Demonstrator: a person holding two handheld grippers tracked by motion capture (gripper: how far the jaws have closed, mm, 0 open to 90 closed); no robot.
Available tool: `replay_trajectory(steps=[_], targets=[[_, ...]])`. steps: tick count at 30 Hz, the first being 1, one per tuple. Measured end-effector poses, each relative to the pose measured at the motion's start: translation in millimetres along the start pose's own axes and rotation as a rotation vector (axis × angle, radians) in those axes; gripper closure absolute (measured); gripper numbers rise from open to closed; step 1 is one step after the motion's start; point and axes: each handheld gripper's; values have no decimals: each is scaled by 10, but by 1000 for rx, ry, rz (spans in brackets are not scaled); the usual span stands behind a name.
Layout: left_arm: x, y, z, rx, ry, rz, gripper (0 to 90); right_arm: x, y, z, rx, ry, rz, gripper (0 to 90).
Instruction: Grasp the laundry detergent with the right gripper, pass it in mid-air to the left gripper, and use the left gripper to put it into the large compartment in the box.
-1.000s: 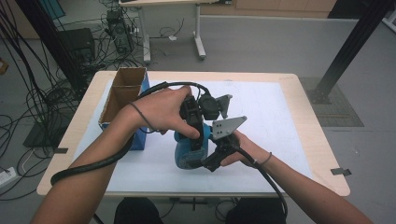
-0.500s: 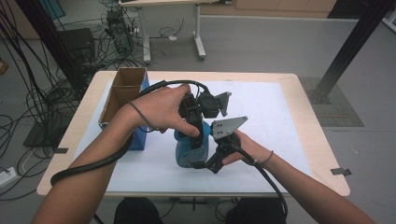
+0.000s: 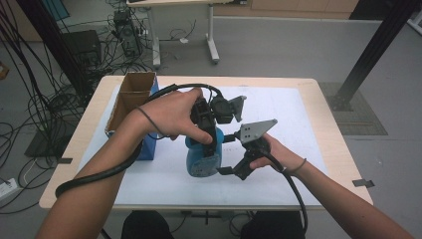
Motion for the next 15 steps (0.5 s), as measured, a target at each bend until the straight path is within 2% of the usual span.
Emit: replay_trajectory(steps=[3,4,5,6,7,8,9,11,13,14,15], targets=[[-6,20,-2,4,3,-5,371,-32,54,18,-3,-7,-60,18],[-10,23,-5,5,5,-1,371,-40,98,29,-5,-18,-104,20],[-12,34,-7,5,9,-3,371,-40,98,29,-5,-18,-104,20],[-17,39,-10,5,10,-5,371,-42,124,36,-2,-21,-131,22],[-22,44,-15,4,13,-5,371,-50,176,60,-17,-29,-188,25],[-26,51,-21,4,12,-9,371,-50,176,60,-17,-29,-188,25],[-33,52,-25,2,12,-7,371,-67,232,95,-35,-26,-244,27],[-45,60,-36,-4,18,0,371,-75,264,113,-42,-43,-263,28],[-56,65,-42,-5,21,2,371,-92,315,149,-60,-63,-316,32],[-66,69,-55,-8,27,-4,371,-118,368,187,-88,-90,-378,34],[-66,69,-55,-8,27,-4,371,-118,368,187,-88,-90,-378,34]])
Point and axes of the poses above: each handheld gripper's, and its own axes: y roughly backward along the jaws, x roughly out of its top, z roughly to its right, and after that the axes turned 7 degrees about y, right-handed
